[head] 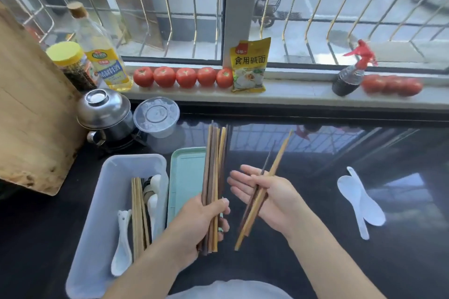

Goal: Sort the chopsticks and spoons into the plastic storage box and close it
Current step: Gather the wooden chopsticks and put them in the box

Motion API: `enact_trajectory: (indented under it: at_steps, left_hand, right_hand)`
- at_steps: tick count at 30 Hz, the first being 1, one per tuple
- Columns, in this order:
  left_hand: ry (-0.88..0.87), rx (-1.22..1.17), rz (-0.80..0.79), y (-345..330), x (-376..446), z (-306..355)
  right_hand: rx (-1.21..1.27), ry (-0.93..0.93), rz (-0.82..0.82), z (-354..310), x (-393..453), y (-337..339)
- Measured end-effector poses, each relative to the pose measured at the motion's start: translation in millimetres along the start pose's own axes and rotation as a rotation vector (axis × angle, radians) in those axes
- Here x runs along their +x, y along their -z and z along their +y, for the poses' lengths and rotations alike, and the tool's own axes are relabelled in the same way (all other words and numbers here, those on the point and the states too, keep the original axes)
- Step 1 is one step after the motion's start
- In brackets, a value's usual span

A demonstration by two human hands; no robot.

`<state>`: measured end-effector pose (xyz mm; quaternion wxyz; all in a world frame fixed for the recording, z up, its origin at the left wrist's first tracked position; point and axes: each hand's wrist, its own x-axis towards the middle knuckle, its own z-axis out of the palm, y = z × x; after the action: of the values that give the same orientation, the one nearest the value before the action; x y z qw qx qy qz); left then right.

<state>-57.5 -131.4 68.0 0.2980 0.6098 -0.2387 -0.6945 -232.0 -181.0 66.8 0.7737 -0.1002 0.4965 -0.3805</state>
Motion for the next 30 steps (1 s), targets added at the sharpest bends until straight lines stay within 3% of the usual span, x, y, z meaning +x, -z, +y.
enact_trajectory:
  at_steps: [5, 8, 11, 15, 17, 20, 22, 27, 30]
  left_hand:
    - [-0.081, 0.14, -0.035, -3.0, -2.9, -13.0]
    - [-0.065, 0.017, -0.229, -1.9, -17.2, -17.4]
    - [-0.044, 0.012, -0.362, 0.8, -31.7, -21.3]
    - [-0.085, 0.137, -0.352, 17.1, -35.7, -18.5]
    - [-0.074, 0.106, -0.344, 21.9, -39.0, -18.6]
    - [-0.077, 0.11, -0.349, 21.9, -43.7, -25.6]
    - [-0.053, 0.134, -0.361, 20.9, -48.3, -33.6]
    - [0.073, 0.112, -0.4, 30.3, -62.1, -50.1]
    - [0.082, 0.027, -0.405, 33.3, -62.7, -44.1]
  right_hand:
    - [0.057, -0.067, -0.064, 17.4, -26.8, -26.7]
    - [0.038, -0.047, -0.022, 27.4, -33.3, -34.8]
    - [-0.113, -0.006, 0.028, 40.2, -38.5, -46.1]
    - [-0.395, 0.01, -0.055, 38.4, -48.4, -57.4]
    - [-0.525, 0.084, -0.092, 24.1, -46.8, -63.5]
    - [-0.494, 0.385, 0.1, -15.2, -24.2, -71.8]
    - [-0.719, 0.509, 0.139, -40.9, -12.0, -77.9]
    - [-1.593, 0.157, -0.209, -30.4, -2.9, -84.8]
    - [-1.536, 0.193, -0.288, -24.4, -1.4, -91.6]
